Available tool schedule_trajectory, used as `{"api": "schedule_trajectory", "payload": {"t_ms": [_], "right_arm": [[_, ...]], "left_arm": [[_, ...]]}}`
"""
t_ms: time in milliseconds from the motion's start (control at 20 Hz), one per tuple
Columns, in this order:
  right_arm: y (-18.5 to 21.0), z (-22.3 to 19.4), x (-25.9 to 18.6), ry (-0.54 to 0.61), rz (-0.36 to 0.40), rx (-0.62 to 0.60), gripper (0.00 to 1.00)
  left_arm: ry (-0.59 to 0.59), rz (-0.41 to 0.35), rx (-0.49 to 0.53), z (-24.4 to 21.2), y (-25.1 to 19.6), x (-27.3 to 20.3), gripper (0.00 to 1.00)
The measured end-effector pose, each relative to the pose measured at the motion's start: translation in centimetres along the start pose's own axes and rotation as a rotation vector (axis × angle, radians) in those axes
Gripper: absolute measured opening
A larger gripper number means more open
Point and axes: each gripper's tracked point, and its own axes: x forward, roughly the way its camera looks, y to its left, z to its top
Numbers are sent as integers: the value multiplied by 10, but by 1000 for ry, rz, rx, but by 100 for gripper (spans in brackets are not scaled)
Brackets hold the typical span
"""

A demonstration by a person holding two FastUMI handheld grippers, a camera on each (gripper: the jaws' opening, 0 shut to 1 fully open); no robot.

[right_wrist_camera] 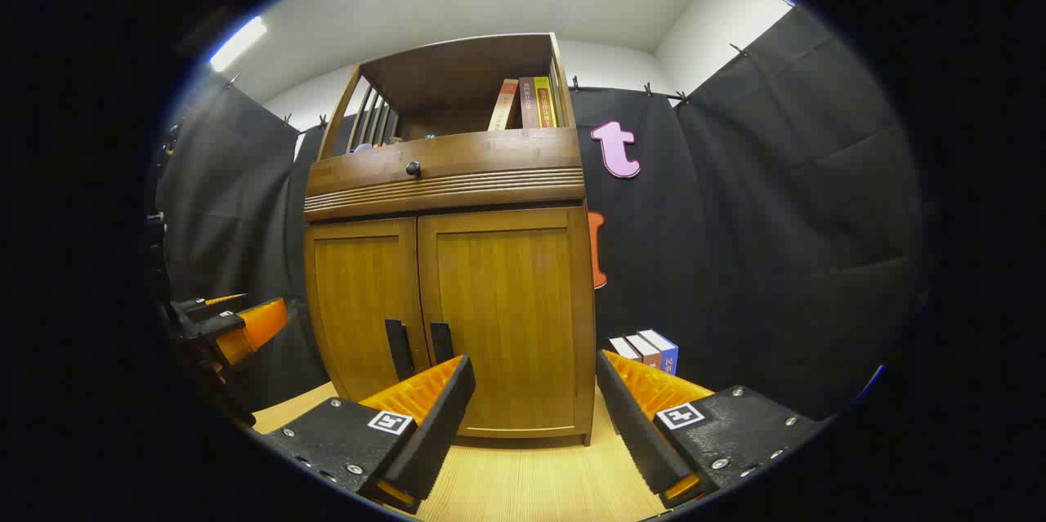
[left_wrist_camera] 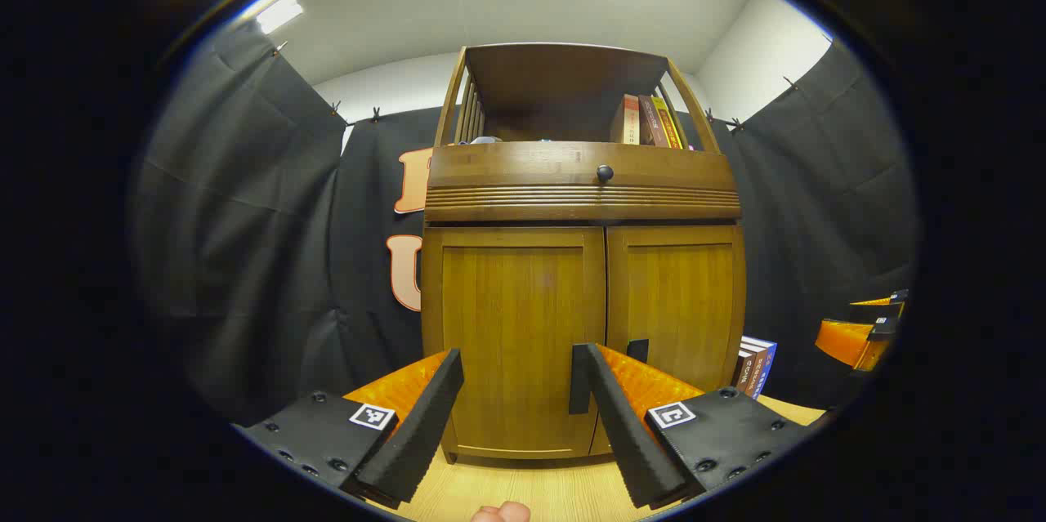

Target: Open the right door of the double-door shoe cabinet with the right hand, and open the left door with the left hand.

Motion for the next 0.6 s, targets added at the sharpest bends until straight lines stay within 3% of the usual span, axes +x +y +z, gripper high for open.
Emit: {"api": "schedule_trajectory", "payload": {"t_ms": [600], "right_arm": [[-7,4,5,-5,-21,7,93]], "left_arm": [[-6,-1,-11,-4,-1,8,96]]}}
